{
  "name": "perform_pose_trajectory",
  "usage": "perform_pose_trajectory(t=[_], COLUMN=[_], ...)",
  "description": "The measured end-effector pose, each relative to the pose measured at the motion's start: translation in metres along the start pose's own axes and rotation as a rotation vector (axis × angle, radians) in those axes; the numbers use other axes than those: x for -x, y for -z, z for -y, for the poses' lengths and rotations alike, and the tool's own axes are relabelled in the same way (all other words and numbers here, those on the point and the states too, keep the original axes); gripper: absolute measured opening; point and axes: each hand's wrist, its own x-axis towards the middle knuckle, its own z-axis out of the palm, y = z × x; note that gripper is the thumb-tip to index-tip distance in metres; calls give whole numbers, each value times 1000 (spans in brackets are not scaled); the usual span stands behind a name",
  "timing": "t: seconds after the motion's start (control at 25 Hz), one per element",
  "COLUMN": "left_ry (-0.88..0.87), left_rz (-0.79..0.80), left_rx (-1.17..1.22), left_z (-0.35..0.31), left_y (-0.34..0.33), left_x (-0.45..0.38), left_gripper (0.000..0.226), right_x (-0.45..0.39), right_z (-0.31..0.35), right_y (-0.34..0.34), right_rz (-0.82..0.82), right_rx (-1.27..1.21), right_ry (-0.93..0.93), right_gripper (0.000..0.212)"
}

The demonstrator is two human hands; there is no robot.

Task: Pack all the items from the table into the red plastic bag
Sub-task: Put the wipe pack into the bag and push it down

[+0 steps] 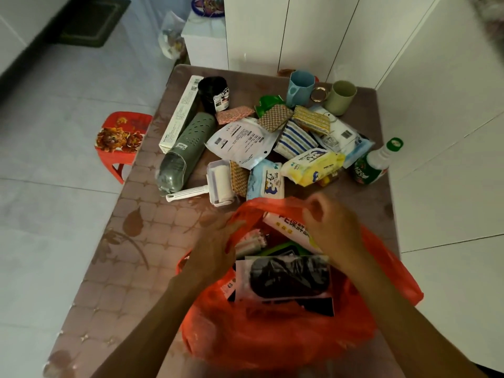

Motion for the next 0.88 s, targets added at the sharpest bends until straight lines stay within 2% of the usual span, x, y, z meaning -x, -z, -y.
perform_pose_trajectory(t=[0.08, 0.12, 0.2, 0.24, 0.32, 0.44, 0.56, 0.64, 0.76, 0.8, 0.88], left_ry=[-1, 16, 32, 41, 51, 107, 134, 173, 171, 159, 169], left_rz=[24, 27, 46, 73, 67, 56, 73, 77, 52, 40, 40], left_rx=[17, 10, -3, -19, -50, -23, 5, 52, 109, 116, 142], left_z=[-3, 0, -2, -1, 6, 10, 7, 2, -9, -13, -22], left_y=[-6, -10, -15, -18, -21, -11, 0, 8, 20, 24, 32], left_x=[5, 8, 16, 19, 24, 28, 32, 31, 29, 27, 20], left_gripper=[65, 66, 69, 73, 80, 87, 92, 95, 91, 88, 83], right_x=[-52, -76, -99, -105, -114, -115, -90, -67, -34, -21, 7], right_z=[24, 34, 45, 45, 41, 36, 36, 46, 50, 43, 20], right_y=[-30, -53, -85, -104, -123, -110, -69, -33, 23, 39, 60], right_rz=[105, 181, 302, 298, 253, 196, 130, 36, -87, -70, 111], right_rx=[-147, -203, -397, -450, -414, -603, -838, -956, -914, -881, -844], right_ry=[-49, -157, -502, -612, -633, -550, -325, -110, 184, 239, 264], right_gripper=[23, 36, 71, 85, 92, 69, 44, 51, 66, 69, 72])
